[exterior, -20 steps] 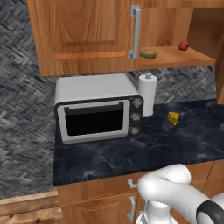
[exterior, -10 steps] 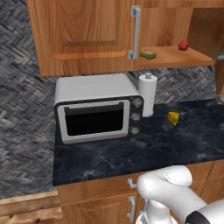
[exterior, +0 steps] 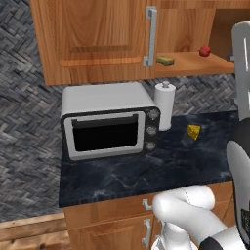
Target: Pick the sponge and sponge from the cabinet and place them on the counter.
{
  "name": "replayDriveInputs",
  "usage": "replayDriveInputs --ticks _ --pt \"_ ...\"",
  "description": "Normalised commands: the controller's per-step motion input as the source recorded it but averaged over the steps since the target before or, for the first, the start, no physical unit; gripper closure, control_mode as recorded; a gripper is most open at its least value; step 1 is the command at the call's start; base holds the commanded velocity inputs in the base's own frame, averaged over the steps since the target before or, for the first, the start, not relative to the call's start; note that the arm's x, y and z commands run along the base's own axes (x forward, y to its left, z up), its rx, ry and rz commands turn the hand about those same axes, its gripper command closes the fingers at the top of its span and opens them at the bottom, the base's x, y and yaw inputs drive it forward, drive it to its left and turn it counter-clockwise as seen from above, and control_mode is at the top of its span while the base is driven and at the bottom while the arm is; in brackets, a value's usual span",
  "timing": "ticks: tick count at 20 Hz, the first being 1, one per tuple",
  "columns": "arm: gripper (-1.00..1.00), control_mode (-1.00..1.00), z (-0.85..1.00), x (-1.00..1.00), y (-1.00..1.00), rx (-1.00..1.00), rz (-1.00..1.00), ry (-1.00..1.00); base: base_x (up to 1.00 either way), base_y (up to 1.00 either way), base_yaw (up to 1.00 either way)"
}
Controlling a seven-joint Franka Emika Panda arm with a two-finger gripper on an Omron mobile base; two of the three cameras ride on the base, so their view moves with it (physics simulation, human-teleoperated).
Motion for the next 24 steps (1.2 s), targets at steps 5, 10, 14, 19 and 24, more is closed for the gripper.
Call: replayDriveInputs --ticks 5,10,14,19,24 --pt "-1.00 -1.00 0.00 0.38 0.00 -0.09 -0.19 0.00 0.00 0.00 0.00" --pt "-1.00 -1.00 -0.05 0.27 0.00 -0.03 -0.20 0.00 0.00 0.00 0.00" --pt "-1.00 -1.00 -0.08 0.26 -0.02 -0.02 -0.19 0.00 0.00 0.00 0.00" --pt "-1.00 -1.00 0.00 0.18 -0.11 -0.01 -0.22 -0.01 0.00 0.00 0.00" --pt "-1.00 -1.00 0.00 0.28 -0.07 0.00 -0.17 0.00 0.00 0.00 0.00"
